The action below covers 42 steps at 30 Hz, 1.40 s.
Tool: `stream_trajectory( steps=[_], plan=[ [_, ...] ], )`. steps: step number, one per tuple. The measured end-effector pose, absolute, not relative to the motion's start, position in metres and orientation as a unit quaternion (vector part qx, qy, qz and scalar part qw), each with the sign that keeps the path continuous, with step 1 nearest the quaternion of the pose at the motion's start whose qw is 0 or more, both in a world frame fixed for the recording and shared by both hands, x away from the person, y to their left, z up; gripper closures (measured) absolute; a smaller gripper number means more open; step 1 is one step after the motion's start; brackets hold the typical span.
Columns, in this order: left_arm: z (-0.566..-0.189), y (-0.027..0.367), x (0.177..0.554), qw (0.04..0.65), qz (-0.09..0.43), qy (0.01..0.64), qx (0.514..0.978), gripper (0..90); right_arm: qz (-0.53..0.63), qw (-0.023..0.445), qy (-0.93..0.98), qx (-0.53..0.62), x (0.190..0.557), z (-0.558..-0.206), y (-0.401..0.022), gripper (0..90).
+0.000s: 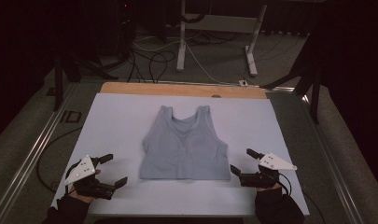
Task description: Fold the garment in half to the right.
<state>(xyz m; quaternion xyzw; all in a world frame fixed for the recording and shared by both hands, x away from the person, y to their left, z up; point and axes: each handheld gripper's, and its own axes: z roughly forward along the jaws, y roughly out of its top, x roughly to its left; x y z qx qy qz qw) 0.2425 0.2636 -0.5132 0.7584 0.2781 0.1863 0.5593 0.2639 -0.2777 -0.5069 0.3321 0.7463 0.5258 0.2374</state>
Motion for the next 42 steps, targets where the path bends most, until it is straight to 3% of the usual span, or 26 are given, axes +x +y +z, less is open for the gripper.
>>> stream_trajectory(
  steps=[23, 42],
  plan=[
    [-0.510, 0.261, 0.243, 0.550, 0.172, 0.277, 0.769, 0.0, 0.522, 0.234, 0.754, 0.323, 0.262, -0.500, -0.274, 8.4],
    [-0.469, 0.243, 0.248, 0.541, 0.164, 0.259, 0.784, 0.0, 0.524, 0.255, 0.754, 0.304, 0.263, -0.471, -0.260, 8.4]
  ],
)
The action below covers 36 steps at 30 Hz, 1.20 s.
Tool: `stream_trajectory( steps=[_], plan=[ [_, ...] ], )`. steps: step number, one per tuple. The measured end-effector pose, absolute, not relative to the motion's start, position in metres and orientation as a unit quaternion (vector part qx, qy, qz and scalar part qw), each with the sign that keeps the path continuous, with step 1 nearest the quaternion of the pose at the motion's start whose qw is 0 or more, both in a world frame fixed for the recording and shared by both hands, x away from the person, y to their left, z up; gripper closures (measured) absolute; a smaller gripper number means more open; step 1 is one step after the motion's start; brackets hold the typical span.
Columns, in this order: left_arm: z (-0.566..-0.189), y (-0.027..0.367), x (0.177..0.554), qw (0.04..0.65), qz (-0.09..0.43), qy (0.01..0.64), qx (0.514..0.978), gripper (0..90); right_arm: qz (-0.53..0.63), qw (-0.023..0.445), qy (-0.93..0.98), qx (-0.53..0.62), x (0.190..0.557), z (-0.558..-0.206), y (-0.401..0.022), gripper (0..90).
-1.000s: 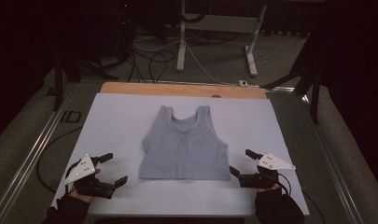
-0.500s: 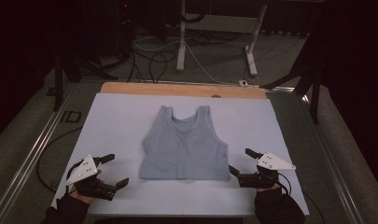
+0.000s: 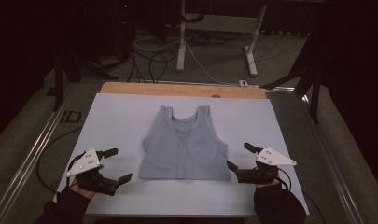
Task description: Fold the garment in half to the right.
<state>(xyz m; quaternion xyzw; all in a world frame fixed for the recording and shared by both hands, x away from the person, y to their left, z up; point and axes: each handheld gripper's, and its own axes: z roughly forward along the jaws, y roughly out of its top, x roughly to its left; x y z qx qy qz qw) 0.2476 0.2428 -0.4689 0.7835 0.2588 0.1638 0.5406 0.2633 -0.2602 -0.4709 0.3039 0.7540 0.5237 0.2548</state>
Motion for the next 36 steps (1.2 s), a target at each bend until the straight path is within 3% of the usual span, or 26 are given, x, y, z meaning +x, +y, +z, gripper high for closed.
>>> stream_trajectory(
  steps=[22, 36],
  plan=[
    [-0.431, 0.224, 0.262, 0.514, 0.159, 0.266, 0.800, 0.0, 0.537, 0.257, 0.762, 0.255, 0.299, -0.420, -0.215, 8.5],
    [-0.434, 0.205, 0.266, 0.497, 0.162, 0.284, 0.804, 0.0, 0.549, 0.236, 0.770, 0.226, 0.329, -0.411, -0.165, 8.5]
  ],
)
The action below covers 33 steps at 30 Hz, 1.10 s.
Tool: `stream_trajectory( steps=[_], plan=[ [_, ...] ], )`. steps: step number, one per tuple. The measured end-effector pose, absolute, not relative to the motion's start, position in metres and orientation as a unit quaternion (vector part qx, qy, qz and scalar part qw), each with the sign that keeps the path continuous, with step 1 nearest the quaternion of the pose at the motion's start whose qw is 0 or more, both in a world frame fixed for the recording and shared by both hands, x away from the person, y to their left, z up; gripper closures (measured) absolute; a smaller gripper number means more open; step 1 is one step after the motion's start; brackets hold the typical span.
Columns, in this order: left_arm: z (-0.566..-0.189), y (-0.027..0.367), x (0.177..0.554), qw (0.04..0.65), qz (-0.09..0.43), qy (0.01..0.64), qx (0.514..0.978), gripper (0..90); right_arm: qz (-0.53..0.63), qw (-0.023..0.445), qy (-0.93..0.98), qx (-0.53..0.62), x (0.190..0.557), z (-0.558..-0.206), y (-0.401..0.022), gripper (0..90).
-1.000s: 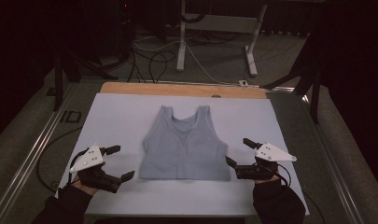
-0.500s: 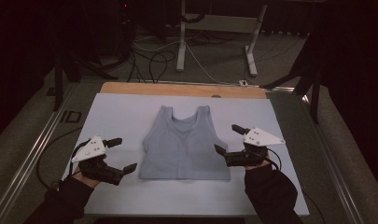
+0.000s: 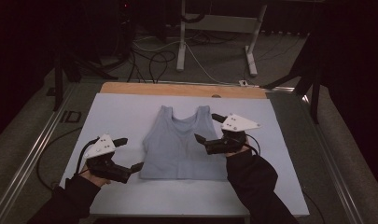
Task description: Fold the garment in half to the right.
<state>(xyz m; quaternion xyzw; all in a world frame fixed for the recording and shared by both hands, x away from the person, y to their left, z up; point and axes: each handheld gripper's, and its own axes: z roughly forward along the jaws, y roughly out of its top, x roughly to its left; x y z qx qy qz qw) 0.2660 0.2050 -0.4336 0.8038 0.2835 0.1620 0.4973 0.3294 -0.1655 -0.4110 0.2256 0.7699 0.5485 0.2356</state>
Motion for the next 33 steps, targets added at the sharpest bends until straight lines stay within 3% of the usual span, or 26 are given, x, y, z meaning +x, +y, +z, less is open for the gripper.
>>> stream_trajectory(
  steps=[20, 33],
  plan=[
    [-0.497, 0.184, 0.290, 0.417, 0.106, 0.336, 0.838, 2.6, 0.555, 0.204, 0.778, 0.214, 0.347, -0.431, -0.121, 8.5],
    [-0.526, 0.186, 0.302, 0.377, 0.045, 0.368, 0.849, 21.9, 0.536, 0.197, 0.797, 0.198, 0.346, -0.438, -0.111, 8.5]
  ],
)
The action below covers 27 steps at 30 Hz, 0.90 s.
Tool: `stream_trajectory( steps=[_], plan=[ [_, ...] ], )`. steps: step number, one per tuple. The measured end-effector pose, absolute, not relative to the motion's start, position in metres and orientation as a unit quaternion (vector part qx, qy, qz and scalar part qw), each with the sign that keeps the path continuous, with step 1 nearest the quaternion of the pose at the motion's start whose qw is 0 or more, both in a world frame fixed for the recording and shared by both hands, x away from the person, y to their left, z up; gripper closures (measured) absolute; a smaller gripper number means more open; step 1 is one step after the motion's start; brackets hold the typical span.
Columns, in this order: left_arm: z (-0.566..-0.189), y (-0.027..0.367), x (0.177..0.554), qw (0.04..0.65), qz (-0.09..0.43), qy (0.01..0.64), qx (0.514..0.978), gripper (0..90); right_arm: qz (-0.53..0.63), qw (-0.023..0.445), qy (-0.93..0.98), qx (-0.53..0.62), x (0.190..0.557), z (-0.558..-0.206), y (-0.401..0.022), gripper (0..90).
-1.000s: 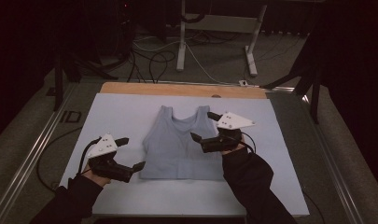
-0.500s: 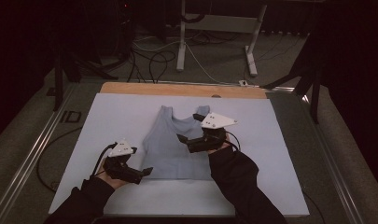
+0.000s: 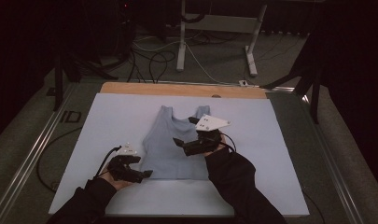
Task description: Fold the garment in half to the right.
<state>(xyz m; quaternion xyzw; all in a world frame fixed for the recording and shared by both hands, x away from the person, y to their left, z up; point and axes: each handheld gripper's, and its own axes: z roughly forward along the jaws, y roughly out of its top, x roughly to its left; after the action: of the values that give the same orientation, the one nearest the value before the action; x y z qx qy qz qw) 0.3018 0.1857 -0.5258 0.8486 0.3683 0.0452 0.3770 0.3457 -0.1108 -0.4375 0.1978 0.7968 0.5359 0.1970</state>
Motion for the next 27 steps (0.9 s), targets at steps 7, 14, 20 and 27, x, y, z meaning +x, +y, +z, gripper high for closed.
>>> stream_trajectory(
  steps=[7, 14, 20, 27],
  plan=[
    [-0.528, 0.186, 0.302, 0.376, 0.014, 0.362, 0.853, 41.7, 0.532, 0.195, 0.801, 0.195, 0.345, -0.438, -0.108, 8.5],
    [-0.527, 0.177, 0.300, 0.374, -0.014, 0.364, 0.853, 56.4, 0.529, 0.193, 0.803, 0.194, 0.344, -0.438, -0.107, 8.5],
    [-0.525, 0.163, 0.297, 0.353, 0.005, 0.371, 0.859, 70.2, 0.529, 0.190, 0.803, 0.199, 0.345, -0.443, -0.105, 8.5],
    [-0.524, 0.154, 0.292, 0.352, 0.027, 0.366, 0.861, 84.7, 0.527, 0.187, 0.805, 0.200, 0.350, -0.445, -0.100, 8.5]
  ],
)
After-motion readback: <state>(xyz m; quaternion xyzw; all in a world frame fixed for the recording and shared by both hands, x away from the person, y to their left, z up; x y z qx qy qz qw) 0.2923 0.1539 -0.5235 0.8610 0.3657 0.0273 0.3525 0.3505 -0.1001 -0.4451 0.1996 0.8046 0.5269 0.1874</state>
